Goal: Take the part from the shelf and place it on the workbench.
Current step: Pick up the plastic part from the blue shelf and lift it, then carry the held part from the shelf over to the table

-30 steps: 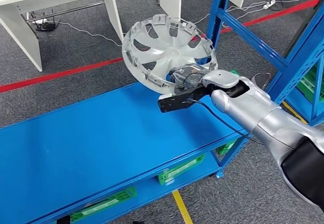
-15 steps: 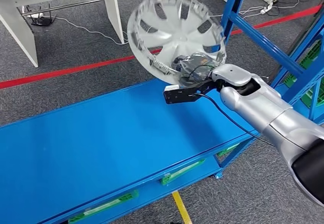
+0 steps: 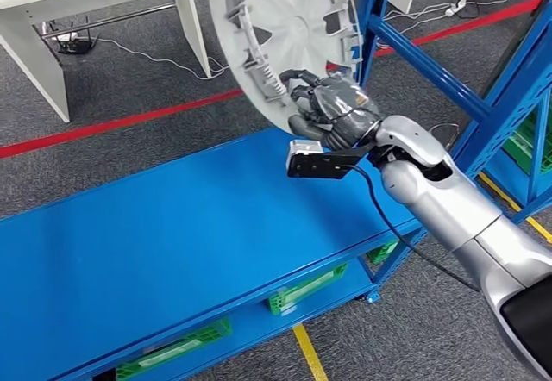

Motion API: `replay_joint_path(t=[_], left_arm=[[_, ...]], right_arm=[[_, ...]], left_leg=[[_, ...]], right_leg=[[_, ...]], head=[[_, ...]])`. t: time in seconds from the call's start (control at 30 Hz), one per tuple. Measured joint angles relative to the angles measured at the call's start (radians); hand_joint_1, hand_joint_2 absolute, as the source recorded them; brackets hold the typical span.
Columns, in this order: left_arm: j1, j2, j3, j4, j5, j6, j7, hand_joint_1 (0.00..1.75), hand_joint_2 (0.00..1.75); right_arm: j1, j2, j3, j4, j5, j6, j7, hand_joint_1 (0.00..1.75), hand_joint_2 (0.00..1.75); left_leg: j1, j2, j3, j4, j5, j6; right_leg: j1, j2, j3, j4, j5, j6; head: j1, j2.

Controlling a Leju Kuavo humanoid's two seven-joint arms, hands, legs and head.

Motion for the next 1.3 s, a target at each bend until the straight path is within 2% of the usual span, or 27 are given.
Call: replay_joint_path(t=[0.03, 0.07, 0.13, 0.2, 0.23, 0.33, 0.37, 0.4, 0.5, 0.53, 0.57, 0.6, 0.63, 0.7, 0.73, 0.77, 0.83, 0.87, 0.9, 0.93, 1.0, 1.03, 1.07, 1.1, 1.17, 1.23, 1.3], left_arm=[[0.0, 0.0, 0.0, 0.0, -0.001, 0.0, 0.0, 0.0, 1.75], [-0.001, 0.001, 0.0, 0.0, -0.002, 0.0, 0.0, 0.0, 1.75], [-0.004, 0.002, 0.0, 0.0, -0.002, 0.0, 0.0, 0.0, 1.75], [-0.009, 0.003, 0.0, 0.0, -0.002, 0.0, -0.001, 0.0, 1.75], [-0.011, 0.003, 0.0, 0.0, -0.002, 0.001, -0.002, 0.0, 1.75], [-0.011, 0.002, 0.0, 0.0, 0.001, 0.002, -0.003, 0.0, 1.75], [-0.012, 0.002, 0.0, 0.0, 0.002, 0.003, -0.003, 0.0, 1.75], [-0.013, 0.001, 0.0, 0.0, 0.003, 0.005, -0.003, 0.0, 1.75], [-0.016, 0.0, 0.0, 0.0, 0.003, 0.01, -0.002, 0.0, 1.75], [-0.016, -0.001, 0.0, 0.0, 0.003, 0.01, -0.002, 0.0, 1.75], [-0.016, -0.001, 0.0, 0.0, 0.004, 0.011, -0.002, 0.0, 1.75], [-0.016, -0.001, 0.0, 0.0, 0.004, 0.011, -0.002, 0.0, 1.75], [-0.016, -0.001, 0.0, 0.0, 0.004, 0.012, -0.002, 0.0, 1.75], [-0.016, -0.002, 0.0, 0.0, 0.004, 0.012, -0.001, 0.0, 1.75], [-0.016, -0.003, 0.0, 0.0, 0.004, 0.012, -0.001, 0.0, 1.75], [-0.016, -0.004, 0.0, 0.0, 0.004, 0.012, -0.001, 0.0, 1.75], [-0.016, -0.004, 0.0, 0.0, 0.004, 0.013, 0.0, 0.0, 1.75], [-0.016, -0.004, 0.0, 0.0, 0.005, 0.014, 0.0, 0.0, 1.75], [-0.016, -0.004, 0.0, 0.0, 0.006, 0.015, 0.0, 0.0, 1.75], [-0.016, -0.003, 0.0, 0.0, 0.007, 0.016, 0.0, 0.0, 1.75], [-0.016, -0.003, 0.0, 0.0, 0.009, 0.016, 0.0, 0.0, 1.75], [-0.015, -0.002, 0.001, 0.0, 0.01, 0.016, 0.0, 0.0, 1.75], [-0.015, -0.002, 0.001, 0.0, 0.011, 0.016, 0.0, 0.0, 1.75], [-0.015, -0.002, 0.001, 0.0, 0.011, 0.016, 0.0, 0.0, 1.75], [-0.016, -0.001, 0.001, 0.0, 0.011, 0.016, 0.0, 0.0, 1.75], [-0.017, 0.0, 0.001, 0.0, 0.011, 0.016, 0.0, 0.0, 1.75], [-0.017, 0.0, 0.001, 0.0, 0.011, 0.016, 0.0, 0.0, 1.75]], right_arm=[[0.006, 0.007, -0.001, -0.006, 0.0, 0.009, -0.004, 1.75, 1.75], [0.011, 0.017, -0.001, -0.012, 0.0, 0.017, -0.008, 1.75, 1.75], [0.016, 0.038, -0.001, -0.022, 0.0, 0.029, -0.013, 1.75, 1.75], [0.016, 0.058, -0.001, -0.028, -0.001, 0.037, -0.018, 1.75, 1.75], [0.015, 0.066, 0.0, -0.03, -0.002, 0.04, -0.022, 1.75, 1.75], [0.016, 0.092, 0.008, -0.035, -0.007, 0.049, -0.035, 1.75, 1.75], [0.017, 0.1, 0.011, -0.036, -0.008, 0.051, -0.037, 1.75, 1.75], [0.017, 0.108, 0.015, -0.036, -0.008, 0.054, -0.039, 1.75, 1.75], [0.024, 0.13, 0.028, -0.036, -0.007, 0.058, -0.041, 1.75, 1.75], [0.028, 0.137, 0.033, -0.036, -0.006, 0.058, -0.041, 1.75, 1.75], [0.031, 0.141, 0.037, -0.036, -0.006, 0.059, -0.041, 1.75, 1.75], [0.033, 0.146, 0.04, -0.036, -0.005, 0.059, -0.041, 1.75, 1.75], [0.034, 0.149, 0.041, -0.036, -0.005, 0.059, -0.041, 1.75, 1.75], [0.033, 0.158, 0.042, -0.036, -0.007, 0.06, -0.043, 1.75, 1.75], [0.032, 0.163, 0.043, -0.037, -0.008, 0.061, -0.044, 1.75, 1.75], [0.032, 0.168, 0.044, -0.037, -0.008, 0.062, -0.044, 1.75, 1.75], [0.032, 0.18, 0.046, -0.037, -0.008, 0.064, -0.044, 1.75, 1.75], [0.032, 0.186, 0.047, -0.036, -0.008, 0.065, -0.043, 1.75, 1.75], [0.031, 0.193, 0.047, -0.036, -0.008, 0.065, -0.042, 1.75, 1.75], [0.031, 0.199, 0.048, -0.036, -0.008, 0.065, -0.041, 1.75, 1.75], [0.031, 0.206, 0.051, -0.036, -0.007, 0.065, -0.039, 1.75, 1.75], [0.032, 0.208, 0.053, -0.035, -0.007, 0.065, -0.039, 1.75, 1.75], [0.033, 0.209, 0.055, -0.034, -0.007, 0.065, -0.038, 1.75, 1.75], [0.033, 0.209, 0.056, -0.033, -0.007, 0.065, -0.037, 1.75, 1.75], [0.034, 0.211, 0.057, -0.033, -0.007, 0.064, -0.035, 1.75, 1.75], [0.033, 0.214, 0.057, -0.033, -0.007, 0.064, -0.031, 1.75, 1.75], [0.033, 0.216, 0.058, -0.033, -0.007, 0.064, -0.029, 1.75, 1.75]], left_leg=[[0.0, 0.0, -0.006, 0.028, -0.006, 0.0], [0.0, 0.0, 0.005, 0.02, 0.006, 0.001], [-0.001, 0.0, 0.073, -0.099, 0.067, 0.009], [-0.005, 0.0, 0.134, -0.219, 0.105, 0.018], [-0.007, -0.001, 0.145, -0.248, 0.11, 0.022], [-0.008, 0.0, 0.141, -0.259, 0.119, 0.033], [-0.006, 0.001, 0.138, -0.263, 0.126, 0.039], [-0.004, 0.002, 0.133, -0.266, 0.134, 0.045], [-0.003, 0.003, 0.111, -0.267, 0.151, 0.052], [-0.004, 0.004, 0.104, -0.266, 0.156, 0.052], [-0.004, 0.004, 0.097, -0.266, 0.161, 0.051], [-0.004, 0.004, 0.092, -0.265, 0.165, 0.05], [-0.004, 0.004, 0.089, -0.265, 0.168, 0.048], [-0.005, 0.004, 0.082, -0.265, 0.176, 0.041], [-0.005, 0.004, 0.08, -0.265, 0.181, 0.035], [-0.004, 0.004, 0.077, -0.266, 0.187, 0.028], [-0.003, 0.004, 0.073, -0.266, 0.194, 0.015], [-0.002, 0.003, 0.069, -0.26, 0.186, 0.01], [-0.002, 0.003, 0.061, -0.241, 0.164, 0.005], [0.0, 0.002, 0.046, -0.199, 0.127, 0.0], [0.003, 0.002, 0.008, -0.07, 0.043, -0.01], [0.004, 0.002, -0.004, -0.014, 0.016, -0.013], [0.005, 0.002, -0.002, 0.011, 0.01, -0.015], [0.005, 0.002, 0.018, -0.004, 0.022, -0.015], [0.006, 0.001, 0.103, -0.132, 0.067, -0.014], [0.004, -0.002, 0.17, -0.245, 0.091, -0.003], [-0.002, -0.004, 0.176, -0.266, 0.096, 0.012]], right_leg=[[0.001, 0.0, -0.001, 0.0, 0.002, -0.001], [0.002, 0.001, -0.002, 0.0, 0.003, -0.003], [0.004, 0.002, -0.003, 0.0, 0.007, -0.002], [0.007, 0.003, -0.007, 0.002, 0.013, 0.005], [0.008, 0.002, -0.01, 0.002, 0.016, 0.01], [0.007, 0.001, -0.02, 0.003, 0.023, 0.028], [0.006, 0.0, -0.028, 0.015, 0.009, 0.033], [0.006, 0.0, -0.043, 0.047, -0.018, 0.038], [0.003, 0.0, -0.111, 0.235, -0.131, 0.049], [0.003, 0.0, -0.119, 0.276, -0.145, 0.05], [0.003, 0.0, -0.11, 0.282, -0.141, 0.05], [0.004, 0.0, -0.079, 0.244, -0.121, 0.048], [0.004, 0.0, -0.032, 0.176, -0.093, 0.044], [0.007, 0.0, 0.058, 0.038, -0.065, 0.033], [0.01, 0.001, 0.081, 0.001, -0.061, 0.028], [0.013, 0.002, 0.088, -0.013, -0.063, 0.023], [0.013, 0.002, 0.084, -0.02, -0.049, 0.01], [0.01, 0.001, 0.081, -0.024, -0.042, 0.002], [0.008, -0.001, 0.076, -0.028, -0.033, -0.006], [0.005, -0.003, 0.069, -0.03, -0.025, -0.012], [0.006, -0.003, 0.048, -0.029, -0.011, -0.016], [0.007, -0.003, 0.038, -0.027, -0.004, -0.016], [0.007, -0.004, 0.027, -0.025, 0.003, -0.015], [0.006, -0.004, 0.017, -0.022, 0.01, -0.015], [0.006, -0.002, -0.002, -0.015, 0.022, -0.011], [0.008, 0.0, -0.016, -0.011, 0.034, -0.001], [0.008, 0.001, -0.022, -0.012, 0.048, 0.012]], head=[[0.0, 0.0], [0.0, 0.0], [0.0, 0.0], [0.0, 0.0], [0.001, 0.0], [0.001, 0.0], [0.002, 0.0], [0.004, 0.0], [0.006, 0.0], [0.006, 0.0], [0.006, 0.0], [0.006, 0.0], [0.006, 0.0], [0.006, 0.0], [0.006, 0.0], [0.005, 0.0], [0.006, 0.0], [0.005, 0.0], [0.003, 0.0], [0.001, 0.0], [-0.002, 0.0], [-0.002, 0.0], [-0.002, 0.0], [-0.002, 0.0], [-0.002, 0.0], [-0.001, 0.0], [0.0, 0.0]])
